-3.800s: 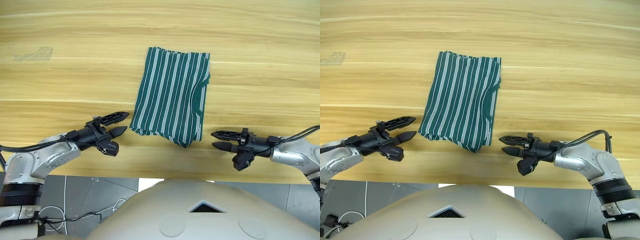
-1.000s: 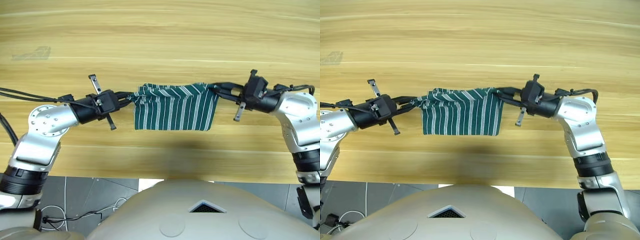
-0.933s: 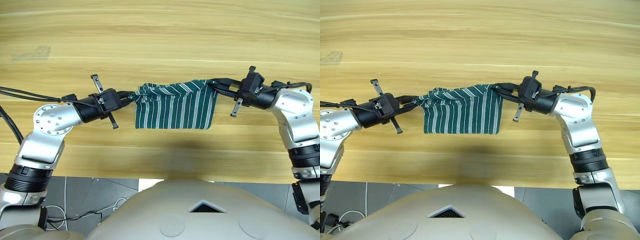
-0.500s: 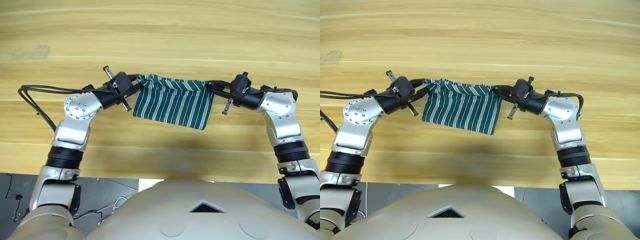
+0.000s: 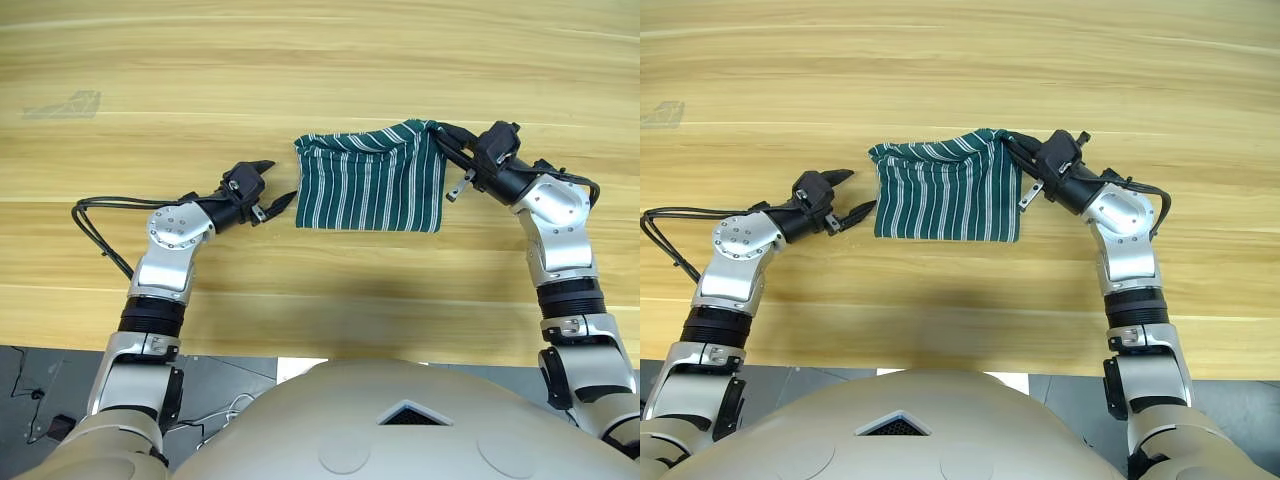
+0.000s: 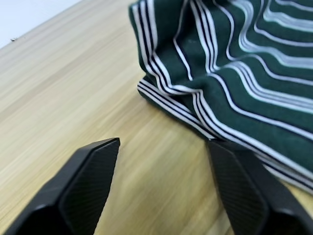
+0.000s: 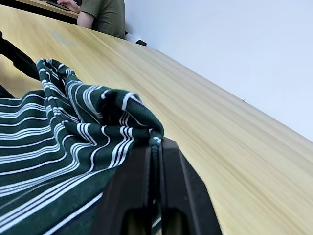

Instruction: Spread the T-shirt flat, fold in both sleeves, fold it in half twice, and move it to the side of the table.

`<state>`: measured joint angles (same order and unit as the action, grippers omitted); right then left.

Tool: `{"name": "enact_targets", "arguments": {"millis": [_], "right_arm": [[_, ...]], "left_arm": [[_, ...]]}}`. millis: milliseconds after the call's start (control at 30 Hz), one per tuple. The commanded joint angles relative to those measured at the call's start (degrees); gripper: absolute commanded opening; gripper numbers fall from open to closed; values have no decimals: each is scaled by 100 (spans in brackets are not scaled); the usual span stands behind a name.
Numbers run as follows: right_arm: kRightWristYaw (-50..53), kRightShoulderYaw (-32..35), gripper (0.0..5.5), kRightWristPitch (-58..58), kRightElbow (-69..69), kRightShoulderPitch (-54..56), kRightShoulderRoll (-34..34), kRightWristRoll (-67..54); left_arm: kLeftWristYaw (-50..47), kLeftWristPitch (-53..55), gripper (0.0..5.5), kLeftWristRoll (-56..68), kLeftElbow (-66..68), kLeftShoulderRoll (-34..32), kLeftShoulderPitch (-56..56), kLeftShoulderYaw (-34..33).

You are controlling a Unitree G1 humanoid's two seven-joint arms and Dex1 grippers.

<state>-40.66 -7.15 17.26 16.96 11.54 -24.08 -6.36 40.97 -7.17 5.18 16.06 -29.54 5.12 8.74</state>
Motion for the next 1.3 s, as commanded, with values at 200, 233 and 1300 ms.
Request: {"name": "enact_targets", "arguments": {"millis": [200,233,1300], "right_arm": [[272,25,151,213,239,77,55,383],[506,46,151,373,327,137,62,573],[2354,-2466,151,58,5976,3381,1111,3905]], "left_arm": [[12,-152,482,164,-117,215,-98,-268],[46,-167,494,187,-129,214,-134,-270],[-2304,167,537,898,-2667,1461,-336,-1657]]}}
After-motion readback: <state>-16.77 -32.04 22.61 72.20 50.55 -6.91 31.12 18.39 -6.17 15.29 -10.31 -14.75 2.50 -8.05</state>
